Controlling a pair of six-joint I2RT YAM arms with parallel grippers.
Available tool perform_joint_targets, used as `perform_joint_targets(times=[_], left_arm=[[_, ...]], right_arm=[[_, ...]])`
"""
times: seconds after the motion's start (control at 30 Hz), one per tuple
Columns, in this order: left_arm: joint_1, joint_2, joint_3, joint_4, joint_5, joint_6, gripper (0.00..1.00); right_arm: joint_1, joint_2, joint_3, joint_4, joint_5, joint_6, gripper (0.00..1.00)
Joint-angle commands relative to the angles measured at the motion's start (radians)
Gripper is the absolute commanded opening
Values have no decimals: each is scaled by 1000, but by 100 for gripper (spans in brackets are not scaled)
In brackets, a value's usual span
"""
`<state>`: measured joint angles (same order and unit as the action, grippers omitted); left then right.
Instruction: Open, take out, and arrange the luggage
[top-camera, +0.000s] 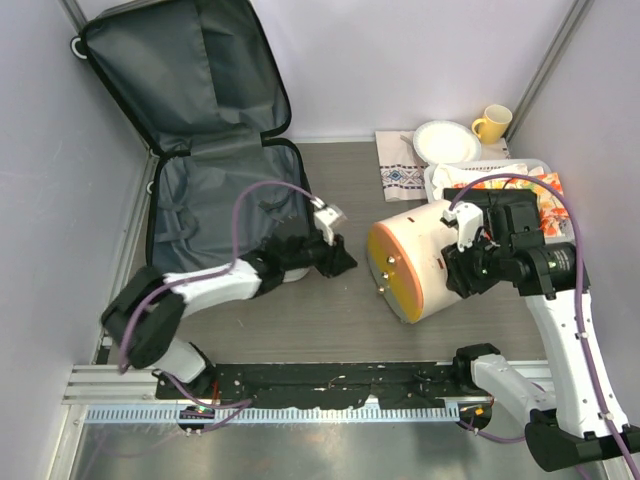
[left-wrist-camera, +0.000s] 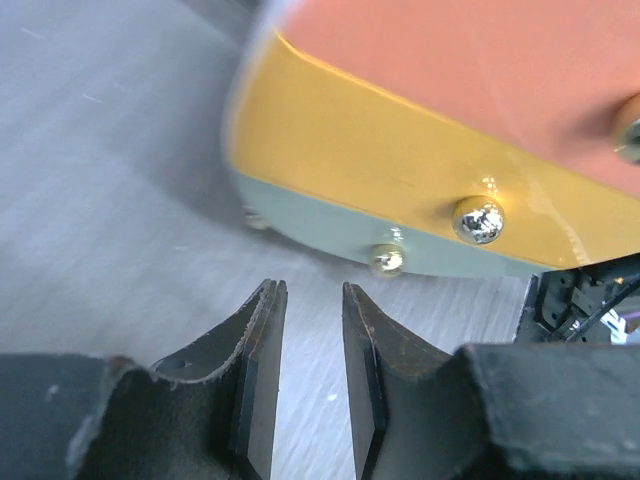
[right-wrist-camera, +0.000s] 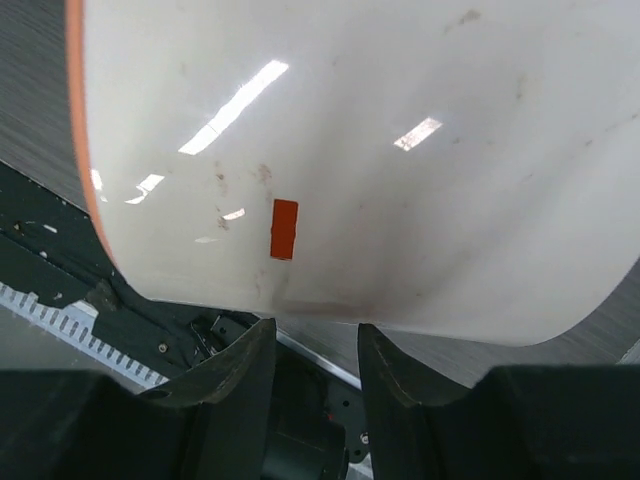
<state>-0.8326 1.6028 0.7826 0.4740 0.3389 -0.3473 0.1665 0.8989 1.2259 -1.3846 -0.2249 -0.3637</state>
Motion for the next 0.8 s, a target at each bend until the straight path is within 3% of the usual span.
perform_joint_targets(times=[0.0, 0.17, 0.2, 0.37, 0.57, 0.77], left_arm=[[166, -268, 72, -462, 101, 161, 35], [462, -296, 256, -863, 163, 342, 40], [502, -243, 321, -996, 166, 378, 40], [708, -66, 446, -1296, 166, 498, 40], [774, 29, 417, -1370, 85, 590, 40], [771, 60, 313, -1306, -35, 656, 42]], right_arm=[[2, -2, 128, -1, -57, 6, 44], [2, 35, 220, 45, -90, 25, 45], [1, 50, 230, 77, -90, 29, 46], [1, 124, 279, 194, -39, 92, 52], [-16, 236, 323, 289, 53, 170, 56], [-100, 330, 389, 326, 107, 227, 63]])
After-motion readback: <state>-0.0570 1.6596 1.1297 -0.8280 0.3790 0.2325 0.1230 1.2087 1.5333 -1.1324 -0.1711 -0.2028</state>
